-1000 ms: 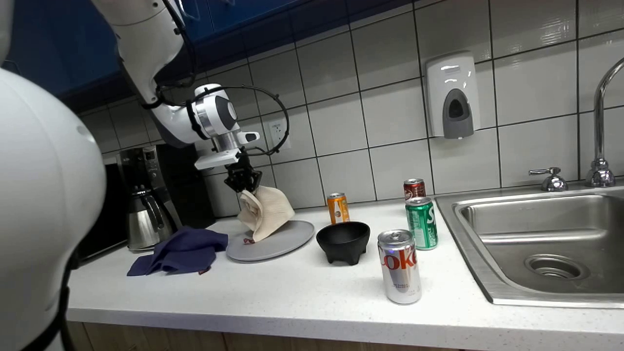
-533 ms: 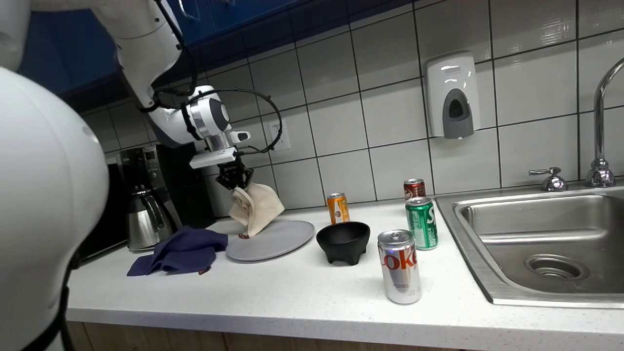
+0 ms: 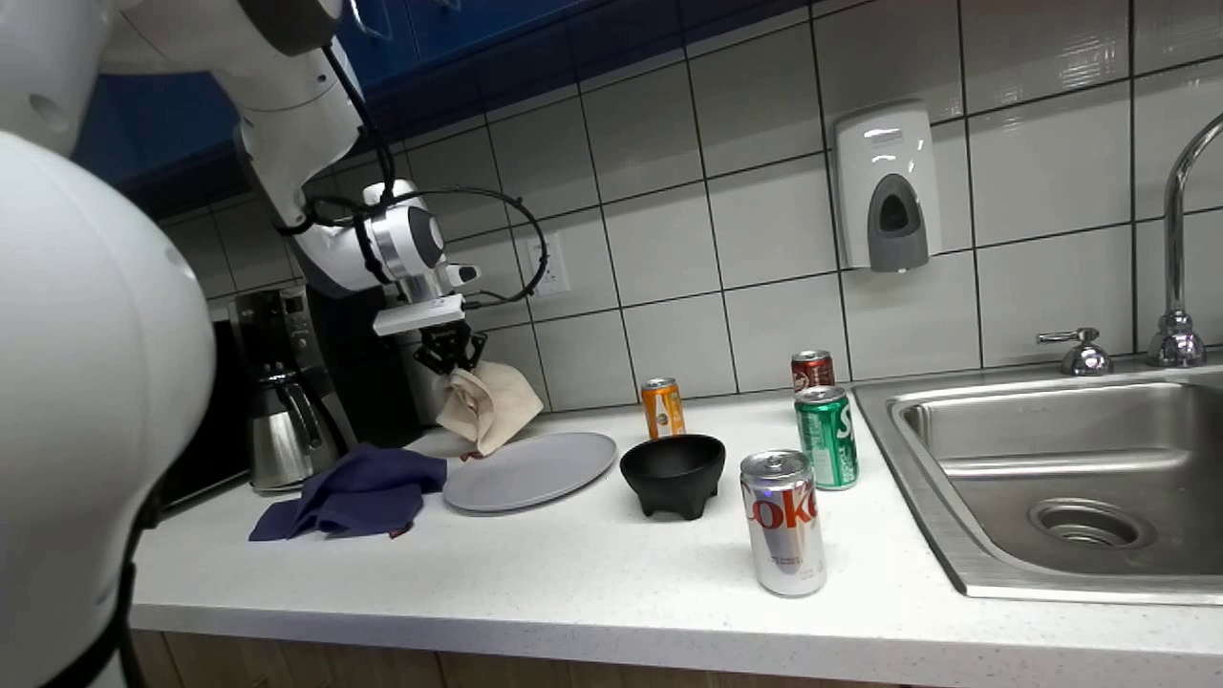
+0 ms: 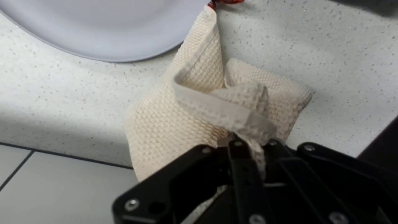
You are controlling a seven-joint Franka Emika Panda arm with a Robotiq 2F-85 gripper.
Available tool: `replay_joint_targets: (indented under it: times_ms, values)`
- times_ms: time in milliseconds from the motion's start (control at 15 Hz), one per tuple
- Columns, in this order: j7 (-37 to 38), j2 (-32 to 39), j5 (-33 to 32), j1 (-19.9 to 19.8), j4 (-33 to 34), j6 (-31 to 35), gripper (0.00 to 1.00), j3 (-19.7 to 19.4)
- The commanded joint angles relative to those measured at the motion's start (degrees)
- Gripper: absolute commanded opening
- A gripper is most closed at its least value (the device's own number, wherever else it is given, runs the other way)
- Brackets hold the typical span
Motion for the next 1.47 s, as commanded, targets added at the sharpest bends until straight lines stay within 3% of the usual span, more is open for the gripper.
replay_joint_targets:
  times_ms: [0,1067,1133,1200,1400]
  values:
    - [-4.06,3.32,-0.33,0.02,5.82,-2.80,0.02,1.10]
    - [-7.28,7.32,1.35,-0.33,6.96,-3.51,0.02,2.46]
    - [-7.10,7.29,1.28,-0.27,6.96,-3.63,0.32,2.36]
    - [-6.90,7.16,1.18,-0.18,6.92,-3.73,0.32,2.26]
    - [-6.44,6.67,0.99,-0.03,6.84,-3.71,0.55,2.05]
